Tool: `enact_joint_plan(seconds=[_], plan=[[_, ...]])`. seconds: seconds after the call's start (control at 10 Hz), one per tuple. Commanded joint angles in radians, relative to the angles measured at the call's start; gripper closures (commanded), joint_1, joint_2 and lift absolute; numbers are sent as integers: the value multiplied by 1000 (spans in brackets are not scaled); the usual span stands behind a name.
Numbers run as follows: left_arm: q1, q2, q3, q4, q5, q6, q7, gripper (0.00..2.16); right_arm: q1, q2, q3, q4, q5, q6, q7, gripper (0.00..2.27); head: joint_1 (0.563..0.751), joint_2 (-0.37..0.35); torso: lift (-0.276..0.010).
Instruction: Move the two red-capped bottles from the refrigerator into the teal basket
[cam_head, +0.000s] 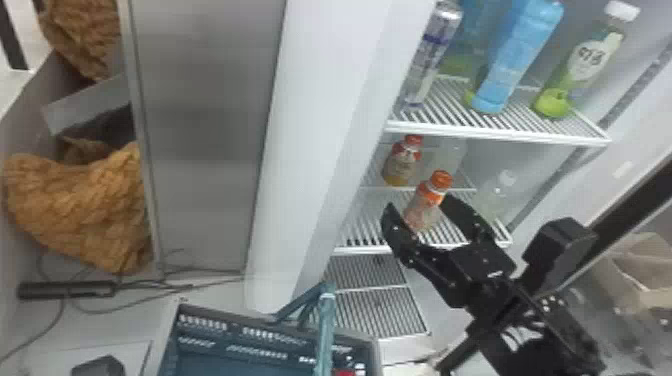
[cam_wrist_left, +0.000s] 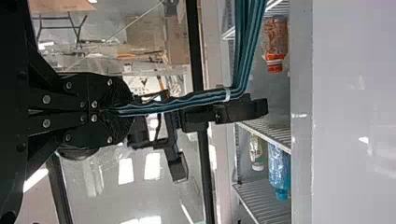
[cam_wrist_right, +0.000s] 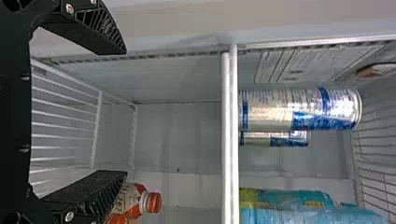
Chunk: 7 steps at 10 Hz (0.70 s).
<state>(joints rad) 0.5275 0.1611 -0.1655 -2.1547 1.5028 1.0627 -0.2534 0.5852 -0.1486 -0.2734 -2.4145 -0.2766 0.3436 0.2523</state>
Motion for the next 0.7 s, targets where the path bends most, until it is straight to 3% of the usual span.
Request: enact_joint_plan(seconds=[0.0, 0.1, 0.6], plan=[[-2, 0, -2, 8, -3, 0, 0, 1154, -28, 8, 2, 121, 3, -111, 16, 104, 695, -350, -224], [-7, 0, -6, 18, -3, 0, 0, 1154, -43, 12, 2, 192, 5, -182, 28, 105, 695, -350, -224], [-15, -2, -8, 60, -19, -10, 2, 1156, -55, 15, 46, 273, 41, -236, 48, 108, 695, -350, -224]])
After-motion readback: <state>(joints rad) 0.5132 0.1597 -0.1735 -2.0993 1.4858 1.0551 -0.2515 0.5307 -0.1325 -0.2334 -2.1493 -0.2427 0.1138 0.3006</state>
